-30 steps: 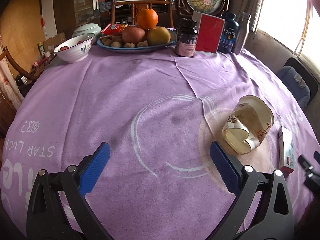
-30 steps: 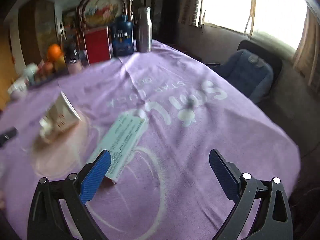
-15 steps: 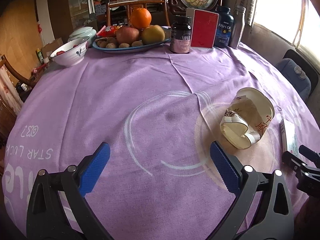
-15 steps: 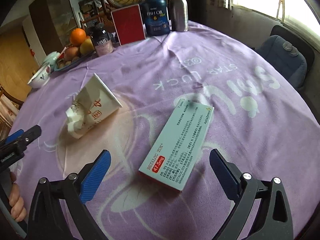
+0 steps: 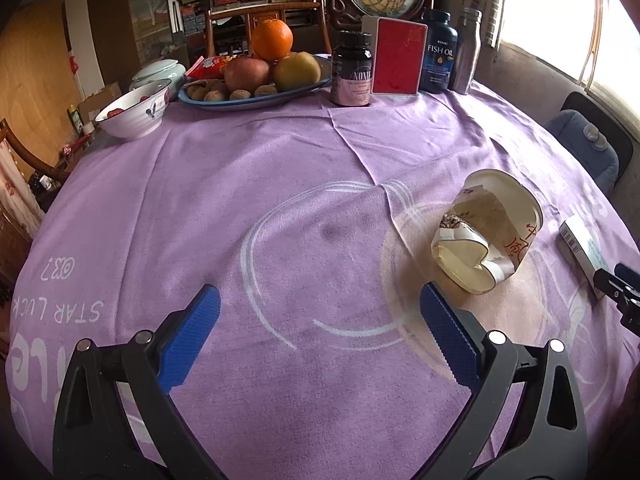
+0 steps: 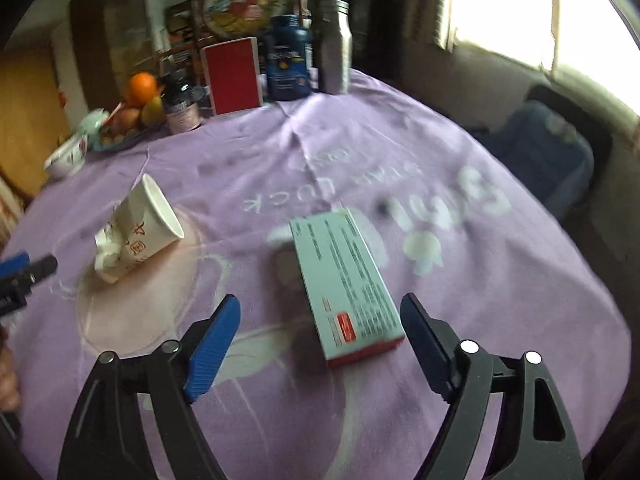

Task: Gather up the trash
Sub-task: 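Grasp the white paper cup with the left tool while the right tool grasps the medicine box, then lift and carry the paper cup and medicine box to the red wastebasket, then open both tools to drop the cup and box into the basket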

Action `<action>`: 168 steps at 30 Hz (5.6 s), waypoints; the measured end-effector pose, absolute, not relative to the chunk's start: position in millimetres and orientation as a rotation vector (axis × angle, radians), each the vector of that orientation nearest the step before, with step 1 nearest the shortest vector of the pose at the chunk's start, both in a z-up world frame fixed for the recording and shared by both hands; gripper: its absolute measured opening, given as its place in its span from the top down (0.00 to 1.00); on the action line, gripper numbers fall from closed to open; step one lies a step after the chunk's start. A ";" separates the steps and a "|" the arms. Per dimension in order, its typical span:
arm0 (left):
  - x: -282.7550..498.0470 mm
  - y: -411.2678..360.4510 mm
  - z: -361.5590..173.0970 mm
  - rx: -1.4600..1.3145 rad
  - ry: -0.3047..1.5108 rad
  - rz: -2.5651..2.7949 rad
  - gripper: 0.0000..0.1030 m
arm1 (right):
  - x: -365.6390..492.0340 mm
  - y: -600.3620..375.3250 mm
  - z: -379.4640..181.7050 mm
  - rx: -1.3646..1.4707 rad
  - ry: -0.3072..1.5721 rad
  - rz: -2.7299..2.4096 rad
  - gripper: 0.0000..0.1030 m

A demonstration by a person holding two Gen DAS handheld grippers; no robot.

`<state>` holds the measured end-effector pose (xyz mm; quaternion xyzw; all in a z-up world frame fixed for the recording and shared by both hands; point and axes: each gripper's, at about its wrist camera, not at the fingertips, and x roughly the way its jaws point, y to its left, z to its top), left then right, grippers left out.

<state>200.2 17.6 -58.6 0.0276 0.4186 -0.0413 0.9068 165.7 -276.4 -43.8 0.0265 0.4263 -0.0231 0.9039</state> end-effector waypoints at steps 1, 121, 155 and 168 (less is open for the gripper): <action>200.2 17.2 -58.8 0.059 0.864 -0.086 0.07 | 168.8 -275.0 -44.1 0.031 0.882 -0.053 0.21; 84.1 -61.7 -25.2 0.078 0.702 -0.365 0.28 | -54.7 -365.2 16.6 0.297 0.486 -0.126 0.56; -31.6 -337.3 -28.8 0.339 0.691 -0.885 0.28 | -253.9 -541.7 -72.4 0.447 0.594 -0.578 0.56; -81.3 -427.0 -78.2 0.509 0.740 -1.028 0.28 | -284.8 -587.6 -112.3 0.605 0.563 -0.650 0.37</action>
